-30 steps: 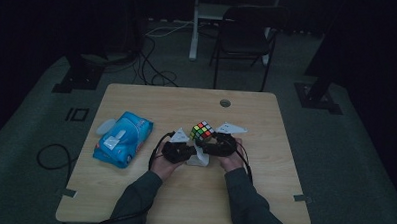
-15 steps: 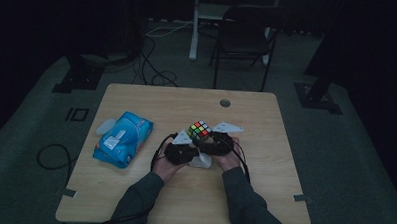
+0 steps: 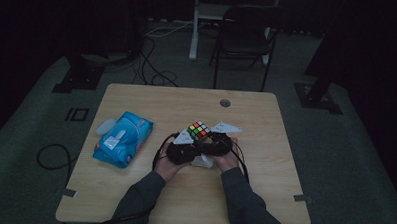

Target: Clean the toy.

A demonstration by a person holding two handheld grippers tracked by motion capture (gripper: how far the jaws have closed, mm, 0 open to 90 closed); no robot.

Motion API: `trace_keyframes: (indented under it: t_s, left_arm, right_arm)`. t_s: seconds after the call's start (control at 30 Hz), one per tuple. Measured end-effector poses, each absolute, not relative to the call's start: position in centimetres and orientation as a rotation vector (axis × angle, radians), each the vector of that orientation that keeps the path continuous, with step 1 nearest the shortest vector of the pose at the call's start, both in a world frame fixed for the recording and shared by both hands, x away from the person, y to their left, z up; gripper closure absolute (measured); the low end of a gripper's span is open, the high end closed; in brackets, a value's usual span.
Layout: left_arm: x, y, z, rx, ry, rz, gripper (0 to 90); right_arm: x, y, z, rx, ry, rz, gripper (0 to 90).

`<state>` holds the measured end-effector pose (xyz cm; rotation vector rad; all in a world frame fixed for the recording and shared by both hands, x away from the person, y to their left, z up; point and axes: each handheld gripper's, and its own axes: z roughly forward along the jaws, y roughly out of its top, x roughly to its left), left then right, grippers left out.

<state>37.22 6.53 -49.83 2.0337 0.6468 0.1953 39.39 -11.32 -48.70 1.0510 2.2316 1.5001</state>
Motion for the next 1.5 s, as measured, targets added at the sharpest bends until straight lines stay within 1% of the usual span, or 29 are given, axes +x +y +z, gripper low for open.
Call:
trace_keyframes:
  t_s: [0.53, 0.77, 1.23, 1.5]
  left_arm:
    - [37.0, 6.1, -50.1, 2.049, 0.591, 0.160, 86.8]
    - [37.3, 6.8, -49.9, 2.026, 0.623, 0.185, 86.8]
    - [37.3, 7.2, -50.2, 2.022, 0.648, 0.194, 86.8]
    - [37.2, 8.2, -50.3, 2.009, 0.674, 0.200, 86.9]
  right_arm:
    - [39.5, -11.7, -48.6, 1.075, 2.217, 1.513, 34.1]
    - [39.4, -11.6, -48.8, 1.072, 2.224, 1.513, 34.1]
    - [39.5, -12.0, -48.9, 1.089, 2.206, 1.508, 34.1]
    - [39.5, -12.4, -48.9, 1.096, 2.194, 1.484, 34.1]
